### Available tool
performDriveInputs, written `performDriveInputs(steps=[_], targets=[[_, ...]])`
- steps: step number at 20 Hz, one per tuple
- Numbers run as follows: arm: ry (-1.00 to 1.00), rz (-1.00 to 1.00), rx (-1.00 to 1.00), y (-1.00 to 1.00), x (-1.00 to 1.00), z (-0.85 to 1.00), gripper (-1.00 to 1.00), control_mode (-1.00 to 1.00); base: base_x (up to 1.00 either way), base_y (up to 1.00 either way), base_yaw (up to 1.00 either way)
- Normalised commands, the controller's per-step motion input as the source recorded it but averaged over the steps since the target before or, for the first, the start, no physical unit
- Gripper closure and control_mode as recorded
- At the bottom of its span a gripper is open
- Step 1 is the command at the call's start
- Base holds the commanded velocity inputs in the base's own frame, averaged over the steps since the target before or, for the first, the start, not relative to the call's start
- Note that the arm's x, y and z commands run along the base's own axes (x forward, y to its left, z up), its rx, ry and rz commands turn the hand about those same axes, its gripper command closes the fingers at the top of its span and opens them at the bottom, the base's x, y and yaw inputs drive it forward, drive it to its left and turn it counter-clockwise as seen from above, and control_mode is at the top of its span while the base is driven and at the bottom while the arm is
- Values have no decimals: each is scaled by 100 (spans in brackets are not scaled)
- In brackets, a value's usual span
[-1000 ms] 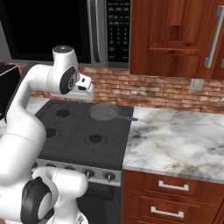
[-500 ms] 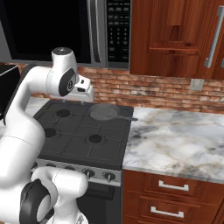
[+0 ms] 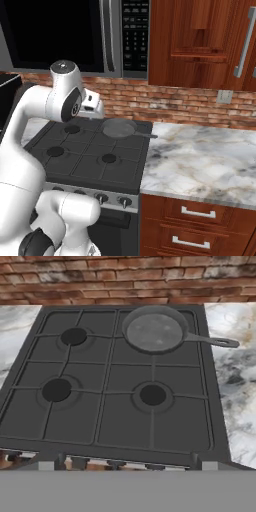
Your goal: Turn on the rear right burner of the stove.
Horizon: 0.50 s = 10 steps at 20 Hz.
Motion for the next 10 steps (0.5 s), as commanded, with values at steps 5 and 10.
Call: performDriveInputs(steps=[5,10], targets=[[-6,-1,2,3,-18,0,-100,-100,0,0,0],[-13,-2,2,3,-12,7,-100,-100,0,0,0]])
